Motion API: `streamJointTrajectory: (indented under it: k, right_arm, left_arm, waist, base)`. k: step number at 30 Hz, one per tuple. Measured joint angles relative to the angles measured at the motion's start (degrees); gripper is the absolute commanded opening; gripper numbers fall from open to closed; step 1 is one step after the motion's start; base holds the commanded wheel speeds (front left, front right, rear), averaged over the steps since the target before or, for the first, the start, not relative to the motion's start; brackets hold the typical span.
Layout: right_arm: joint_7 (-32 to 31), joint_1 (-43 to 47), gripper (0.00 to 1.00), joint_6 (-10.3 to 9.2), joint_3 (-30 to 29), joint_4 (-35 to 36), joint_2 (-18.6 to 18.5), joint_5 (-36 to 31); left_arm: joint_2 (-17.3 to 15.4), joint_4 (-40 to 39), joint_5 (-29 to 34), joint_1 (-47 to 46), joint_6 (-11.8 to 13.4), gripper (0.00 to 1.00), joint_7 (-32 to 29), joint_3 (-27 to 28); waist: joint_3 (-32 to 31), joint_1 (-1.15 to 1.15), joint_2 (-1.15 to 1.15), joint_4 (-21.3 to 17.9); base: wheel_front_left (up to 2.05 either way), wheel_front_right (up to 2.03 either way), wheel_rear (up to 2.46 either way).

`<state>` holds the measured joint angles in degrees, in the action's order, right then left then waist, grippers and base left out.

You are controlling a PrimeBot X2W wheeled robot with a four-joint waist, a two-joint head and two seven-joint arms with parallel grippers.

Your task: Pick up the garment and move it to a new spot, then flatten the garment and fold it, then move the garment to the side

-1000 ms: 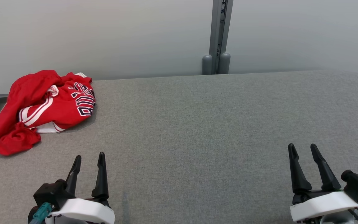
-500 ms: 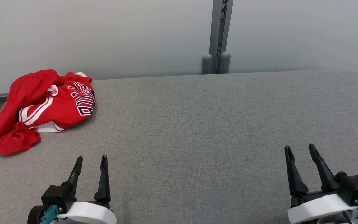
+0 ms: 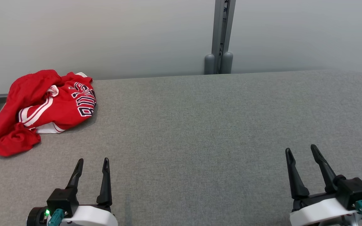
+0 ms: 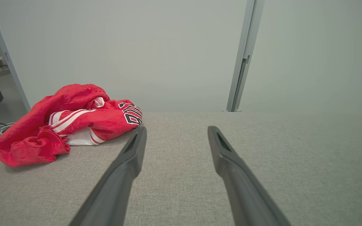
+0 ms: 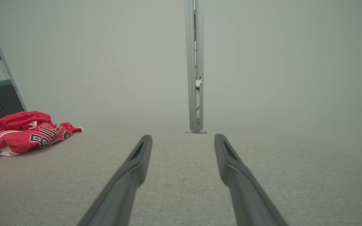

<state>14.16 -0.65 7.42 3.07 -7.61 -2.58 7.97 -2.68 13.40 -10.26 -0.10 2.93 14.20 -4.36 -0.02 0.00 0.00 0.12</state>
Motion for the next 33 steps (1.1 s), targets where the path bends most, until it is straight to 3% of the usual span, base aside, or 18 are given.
streamJointTrajectory:
  k: [9, 33]
  right_arm:
    - [0.8, 0.0, 1.0, 0.0, 0.2, 0.3, 0.0, -3.1]
    - [0.8, 0.0, 1.0, 0.0, -0.7, 0.9, -0.1, -2.9]
  left_arm:
    - [0.0, 0.3, 2.8, 0.0, 0.2, 1.0, 0.8, -0.2]
    - [-0.1, 0.9, 2.8, -0.2, -0.1, 1.0, 0.8, -0.1]
  waist:
    - [0.2, 0.0, 0.0, 0.1]
    - [0.5, 0.0, 0.0, 1.4]
  base:
    - [0.0, 0.0, 0.0]
    - [0.0, 0.0, 0.0]
